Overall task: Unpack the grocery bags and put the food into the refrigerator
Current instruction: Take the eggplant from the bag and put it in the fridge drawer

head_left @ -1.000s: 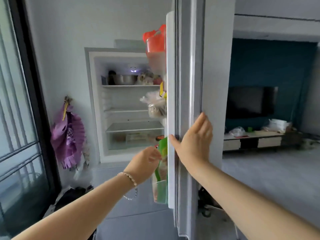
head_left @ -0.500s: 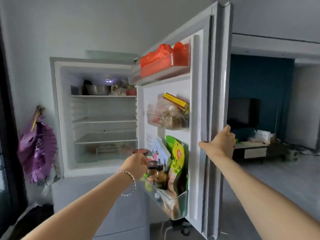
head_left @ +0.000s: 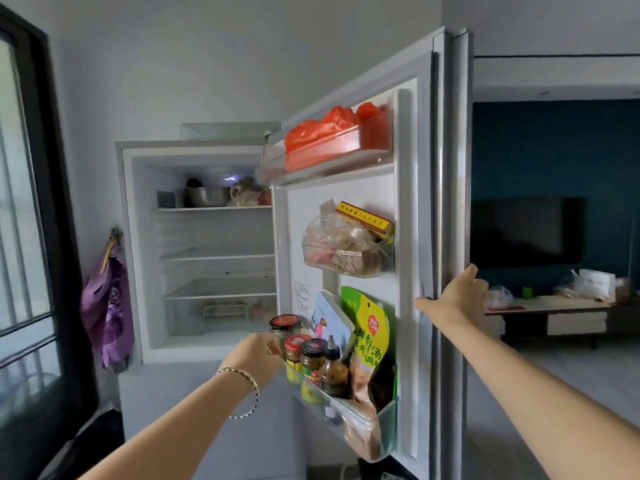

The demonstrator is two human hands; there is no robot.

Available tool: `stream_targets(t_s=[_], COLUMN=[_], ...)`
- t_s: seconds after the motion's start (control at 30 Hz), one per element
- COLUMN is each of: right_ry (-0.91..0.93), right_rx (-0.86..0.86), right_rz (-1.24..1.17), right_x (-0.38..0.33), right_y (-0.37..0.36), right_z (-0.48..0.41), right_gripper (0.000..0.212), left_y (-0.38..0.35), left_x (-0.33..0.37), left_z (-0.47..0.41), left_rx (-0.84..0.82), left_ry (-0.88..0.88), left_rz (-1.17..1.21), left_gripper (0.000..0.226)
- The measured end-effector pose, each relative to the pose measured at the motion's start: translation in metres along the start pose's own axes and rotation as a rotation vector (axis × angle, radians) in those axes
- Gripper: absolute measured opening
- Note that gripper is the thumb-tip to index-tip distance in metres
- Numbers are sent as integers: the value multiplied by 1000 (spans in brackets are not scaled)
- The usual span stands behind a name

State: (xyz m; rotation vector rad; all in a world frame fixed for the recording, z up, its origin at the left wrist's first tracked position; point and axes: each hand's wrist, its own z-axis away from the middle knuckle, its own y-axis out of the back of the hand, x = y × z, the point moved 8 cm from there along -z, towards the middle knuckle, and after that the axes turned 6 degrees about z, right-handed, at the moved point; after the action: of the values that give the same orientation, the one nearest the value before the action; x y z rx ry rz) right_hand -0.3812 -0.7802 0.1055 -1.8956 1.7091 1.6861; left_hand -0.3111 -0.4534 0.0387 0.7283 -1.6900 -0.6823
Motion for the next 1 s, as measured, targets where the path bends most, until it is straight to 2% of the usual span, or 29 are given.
stream_targets(t_s=[0.07, 0.13, 0.17, 0.2, 0.3, 0.37, 0.47, 0.6, 0.73, 0.87, 1.0], right_ry=[109, 403, 533, 619, 675, 799, 1059, 1282, 1535, 1845, 2130], right_rx=[145, 279, 253, 135, -478, -780, -980, -1081, -1147, -1144, -1145], right_rz=[37, 51, 30, 17, 182, 367, 510, 486, 444, 279, 102], right_x=[-17, -54, -74, -93, -139, -169, -211, -251, -276, -288, -264], right_y=[10, 12, 4, -11, -82, -122, -160, -195, -206, -186, -128], right_z=[19, 54, 74, 94, 157, 214, 304, 416, 526, 638, 747], right_gripper=[96, 80, 67, 53, 20, 23, 30, 36, 31, 26, 28], left_y=[15, 32, 40, 48, 77, 100, 140, 200, 239, 249, 226], left_x=[-4, -15, -22, -31, -64, -93, -148, -224, -281, -305, -291], left_z=[3, 9, 14, 19, 43, 69, 120, 212, 318, 435, 572], left_rx=[21, 48, 54, 55, 46, 30, 28, 112, 236, 384, 602], left_ry=[9, 27, 34, 46, 104, 135, 237, 471, 730, 994, 1316], left_rz=[-17, -44, -74, -126, -395, -597, -701, -663, -610, -582, -539], left_gripper=[23, 24, 22, 18, 20, 28, 32, 25, 26, 24, 26])
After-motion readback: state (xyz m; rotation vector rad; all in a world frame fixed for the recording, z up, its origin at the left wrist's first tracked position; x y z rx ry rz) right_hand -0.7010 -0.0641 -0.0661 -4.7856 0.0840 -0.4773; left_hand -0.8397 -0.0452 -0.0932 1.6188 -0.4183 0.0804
